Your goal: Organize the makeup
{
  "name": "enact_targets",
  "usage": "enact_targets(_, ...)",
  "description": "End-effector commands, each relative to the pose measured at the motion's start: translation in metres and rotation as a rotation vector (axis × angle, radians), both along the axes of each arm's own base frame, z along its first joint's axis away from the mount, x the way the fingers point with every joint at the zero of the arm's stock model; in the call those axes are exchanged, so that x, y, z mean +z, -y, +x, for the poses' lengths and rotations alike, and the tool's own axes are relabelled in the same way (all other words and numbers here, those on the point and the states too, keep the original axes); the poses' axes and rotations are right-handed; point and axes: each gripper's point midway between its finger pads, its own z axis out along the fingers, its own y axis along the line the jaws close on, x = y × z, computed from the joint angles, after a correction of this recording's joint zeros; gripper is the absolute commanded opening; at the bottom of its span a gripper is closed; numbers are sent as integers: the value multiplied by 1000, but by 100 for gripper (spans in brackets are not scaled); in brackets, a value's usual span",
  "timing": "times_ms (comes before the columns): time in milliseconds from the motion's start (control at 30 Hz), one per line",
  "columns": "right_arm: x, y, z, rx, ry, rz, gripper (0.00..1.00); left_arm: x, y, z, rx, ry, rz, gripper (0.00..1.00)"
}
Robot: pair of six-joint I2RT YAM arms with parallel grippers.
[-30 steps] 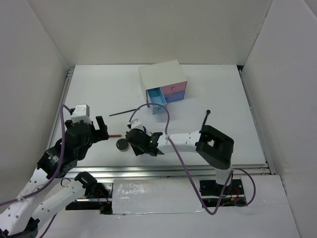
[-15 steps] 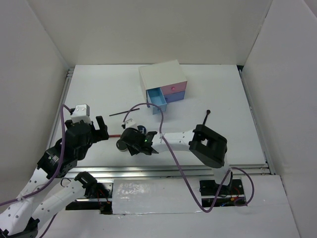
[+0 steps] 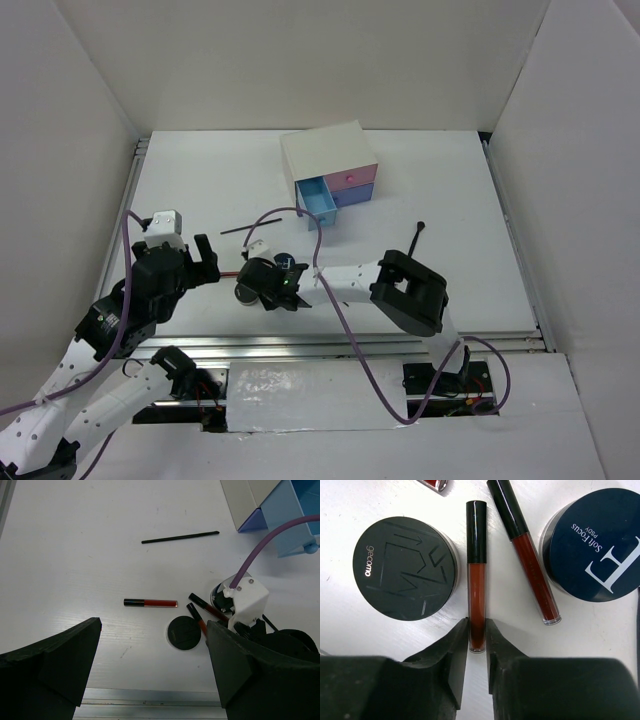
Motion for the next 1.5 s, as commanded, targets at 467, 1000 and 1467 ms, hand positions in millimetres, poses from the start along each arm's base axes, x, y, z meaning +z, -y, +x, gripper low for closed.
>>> enact_targets(467,99,10,0,-5,140,97,0,9,3,3,-15,32,-9,99)
enact_targets(1000,225,120,151,-304,351,84,0,10,3,3,-16,39,-13,99)
enact_targets(1467,188,138,202,-300,298,-38,2,11,3,3,-22,40,-13,99)
